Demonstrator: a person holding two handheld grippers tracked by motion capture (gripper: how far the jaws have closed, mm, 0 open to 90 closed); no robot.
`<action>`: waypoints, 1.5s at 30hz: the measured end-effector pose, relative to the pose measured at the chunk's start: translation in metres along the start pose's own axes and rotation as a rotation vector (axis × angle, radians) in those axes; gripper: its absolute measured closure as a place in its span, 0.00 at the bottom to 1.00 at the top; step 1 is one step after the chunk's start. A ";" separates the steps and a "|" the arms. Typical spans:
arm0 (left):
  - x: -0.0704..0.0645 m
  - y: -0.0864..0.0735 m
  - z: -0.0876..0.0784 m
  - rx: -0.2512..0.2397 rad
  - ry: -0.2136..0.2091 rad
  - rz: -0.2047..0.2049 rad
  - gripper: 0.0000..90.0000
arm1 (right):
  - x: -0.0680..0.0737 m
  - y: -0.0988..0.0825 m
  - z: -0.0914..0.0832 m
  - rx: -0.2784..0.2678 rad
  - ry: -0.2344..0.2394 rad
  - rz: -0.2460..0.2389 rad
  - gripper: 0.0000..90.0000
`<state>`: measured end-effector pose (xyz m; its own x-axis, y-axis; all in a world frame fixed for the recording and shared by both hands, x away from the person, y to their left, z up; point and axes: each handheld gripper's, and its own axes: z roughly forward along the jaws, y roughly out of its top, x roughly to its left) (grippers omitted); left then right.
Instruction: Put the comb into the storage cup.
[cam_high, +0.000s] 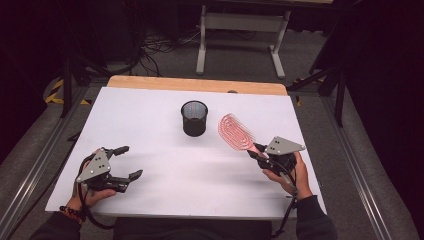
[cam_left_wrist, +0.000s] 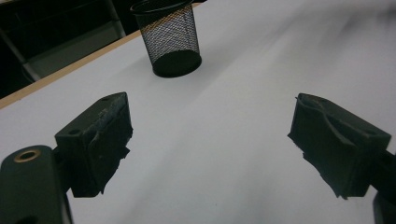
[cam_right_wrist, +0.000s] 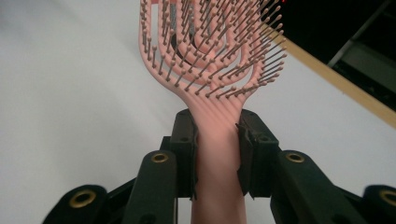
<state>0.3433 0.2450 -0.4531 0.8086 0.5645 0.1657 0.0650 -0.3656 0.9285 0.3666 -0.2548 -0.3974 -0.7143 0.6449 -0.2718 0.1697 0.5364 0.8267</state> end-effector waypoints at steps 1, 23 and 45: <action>0.000 0.001 0.002 0.001 -0.002 0.005 0.15 | 0.002 0.005 0.000 -0.030 -0.004 0.007 0.77; -0.002 0.020 0.018 -0.069 -0.002 -0.050 0.13 | 0.033 0.025 0.019 -0.171 0.001 0.062 0.77; -0.034 0.074 0.074 -0.155 -0.150 -0.047 0.17 | 0.070 0.030 0.036 -0.216 0.015 0.032 0.77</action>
<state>0.3638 0.1444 -0.4141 0.8855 0.4574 0.0809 0.0228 -0.2169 0.9759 0.3465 -0.1738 -0.4090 -0.7211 0.6507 -0.2379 0.0443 0.3860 0.9215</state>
